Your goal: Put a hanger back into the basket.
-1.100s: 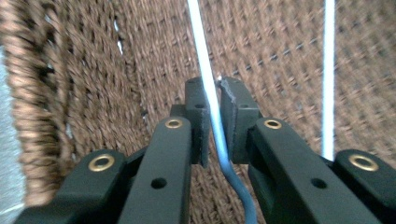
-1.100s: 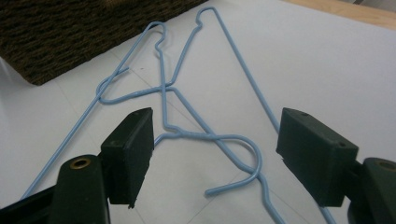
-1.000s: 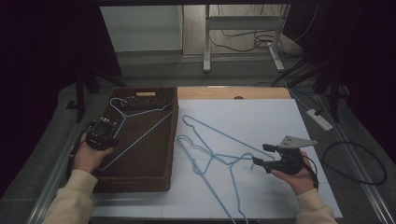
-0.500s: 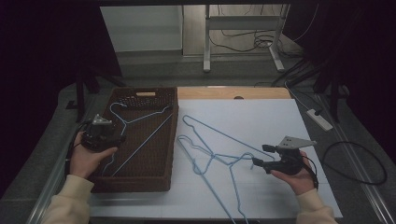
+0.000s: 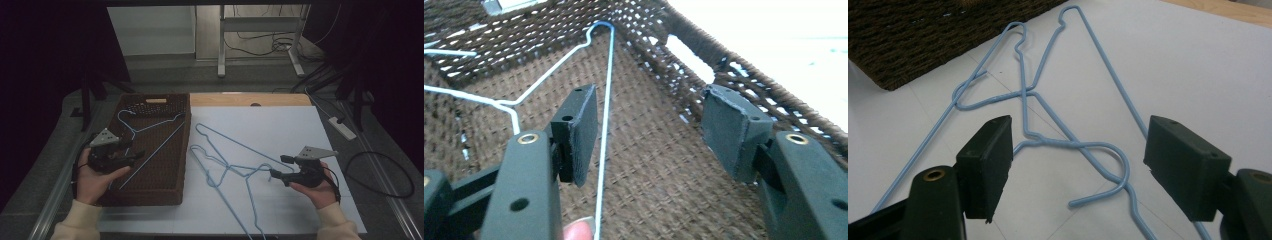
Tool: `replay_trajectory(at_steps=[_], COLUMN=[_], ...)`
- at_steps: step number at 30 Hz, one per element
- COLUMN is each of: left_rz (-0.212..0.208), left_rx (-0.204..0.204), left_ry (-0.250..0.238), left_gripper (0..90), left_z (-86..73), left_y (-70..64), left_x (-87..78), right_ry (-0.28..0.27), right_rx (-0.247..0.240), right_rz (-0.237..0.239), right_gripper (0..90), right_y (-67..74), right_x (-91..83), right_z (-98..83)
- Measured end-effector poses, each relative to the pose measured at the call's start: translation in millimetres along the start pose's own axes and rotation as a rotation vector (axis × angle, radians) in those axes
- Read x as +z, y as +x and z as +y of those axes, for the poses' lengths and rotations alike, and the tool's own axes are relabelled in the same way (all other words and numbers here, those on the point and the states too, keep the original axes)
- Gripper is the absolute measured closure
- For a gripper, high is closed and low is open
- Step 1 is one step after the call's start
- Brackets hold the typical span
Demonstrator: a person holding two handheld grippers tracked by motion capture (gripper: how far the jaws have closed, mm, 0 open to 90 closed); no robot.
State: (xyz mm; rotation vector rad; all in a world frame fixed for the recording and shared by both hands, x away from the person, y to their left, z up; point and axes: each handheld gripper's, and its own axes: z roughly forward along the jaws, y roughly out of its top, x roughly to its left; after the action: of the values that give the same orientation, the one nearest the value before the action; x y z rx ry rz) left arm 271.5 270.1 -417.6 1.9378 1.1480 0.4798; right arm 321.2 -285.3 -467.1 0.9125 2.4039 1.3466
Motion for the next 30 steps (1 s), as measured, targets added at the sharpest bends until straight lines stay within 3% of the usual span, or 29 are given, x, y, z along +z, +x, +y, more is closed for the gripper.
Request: replay_trajectory(at_steps=[10,16,22,30], left_rz=[-0.056,-0.081,-0.122,-0.134], left_rx=[-0.014,0.036,0.041,0.059], left_ry=[-0.073,-0.072,-0.081,-0.071], left_gripper=[40.6,39.9,39.2,38.7], left_z=[-7.9,-13.5,-17.3,-17.8], left_y=[-15.0,-29.0,-39.0,-45.1], left_x=[-2.2,-3.2,0.3,6.4], right_ry=[-0.001,0.010,0.020,0.037], right_rx=[-0.003,-0.018,-0.028,-0.032], right_rz=[-0.006,-0.015,-0.014,-0.027], right_gripper=[28.2,28.2,28.2,28.6], right_y=[-0.4,0.6,6.5,11.7], right_x=[-1.6,-0.6,1.2,3.6], right_z=[-1.0,-1.6,-3.6,-5.1])
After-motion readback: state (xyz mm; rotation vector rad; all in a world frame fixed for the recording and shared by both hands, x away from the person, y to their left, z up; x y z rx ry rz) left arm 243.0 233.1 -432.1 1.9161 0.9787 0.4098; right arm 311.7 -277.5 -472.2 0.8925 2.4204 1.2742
